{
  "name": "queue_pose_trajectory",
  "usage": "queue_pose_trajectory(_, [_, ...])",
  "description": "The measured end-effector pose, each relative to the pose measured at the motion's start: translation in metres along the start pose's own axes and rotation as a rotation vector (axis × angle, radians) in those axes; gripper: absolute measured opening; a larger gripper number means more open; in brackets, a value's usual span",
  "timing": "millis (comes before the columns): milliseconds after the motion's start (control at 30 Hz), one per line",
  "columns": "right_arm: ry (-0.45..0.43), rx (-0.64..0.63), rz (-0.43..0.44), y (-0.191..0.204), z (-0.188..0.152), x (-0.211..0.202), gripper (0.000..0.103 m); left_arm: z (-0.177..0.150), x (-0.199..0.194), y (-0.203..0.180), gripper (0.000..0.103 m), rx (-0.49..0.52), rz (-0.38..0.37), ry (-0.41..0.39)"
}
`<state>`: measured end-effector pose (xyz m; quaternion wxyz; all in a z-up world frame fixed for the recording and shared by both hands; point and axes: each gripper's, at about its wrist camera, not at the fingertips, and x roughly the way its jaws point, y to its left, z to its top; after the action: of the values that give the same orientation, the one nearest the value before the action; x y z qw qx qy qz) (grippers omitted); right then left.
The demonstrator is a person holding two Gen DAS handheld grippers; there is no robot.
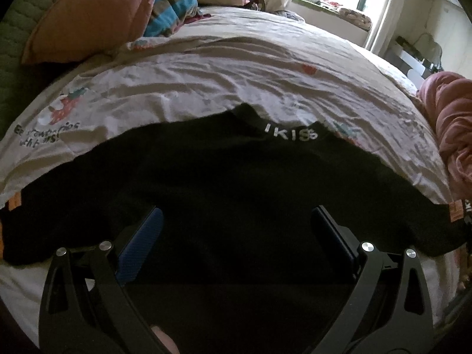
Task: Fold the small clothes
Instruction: 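Grasp the orange sleeve cuff with the right gripper, then carry the sleeve across the shirt body toward the left gripper and release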
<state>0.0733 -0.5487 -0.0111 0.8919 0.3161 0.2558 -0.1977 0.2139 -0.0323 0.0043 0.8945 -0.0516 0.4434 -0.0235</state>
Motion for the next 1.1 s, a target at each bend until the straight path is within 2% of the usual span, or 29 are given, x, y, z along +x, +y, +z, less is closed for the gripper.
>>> queue_pose_trajectory(200, [-0.018,-0.091,0.1,0.047,0.003,-0.019,0.014,0.009,-0.014,-0.001,0.094,-0.002,-0.01,-0.029])
queue_pose_trajectory(433, [-0.017,-0.193,0.191,0.106,-0.01,-0.03,0.013,0.011,-0.025,0.006,0.094,-0.029,-0.037,-0.037])
queue_pose_trajectory(600, [-0.006,-0.252,0.228,0.139,-0.024,-0.035,0.013,0.016,-0.03,0.016,0.094,-0.062,-0.08,-0.035])
queue_pose_trajectory(733, [0.011,-0.301,0.252,0.167,-0.037,-0.036,0.013,0.018,-0.031,0.031,0.094,-0.112,-0.142,-0.02])
queue_pose_trajectory(1100, [0.068,-0.465,0.3,0.244,-0.094,-0.021,0.013,0.012,-0.022,0.068,0.094,-0.22,-0.229,0.012])
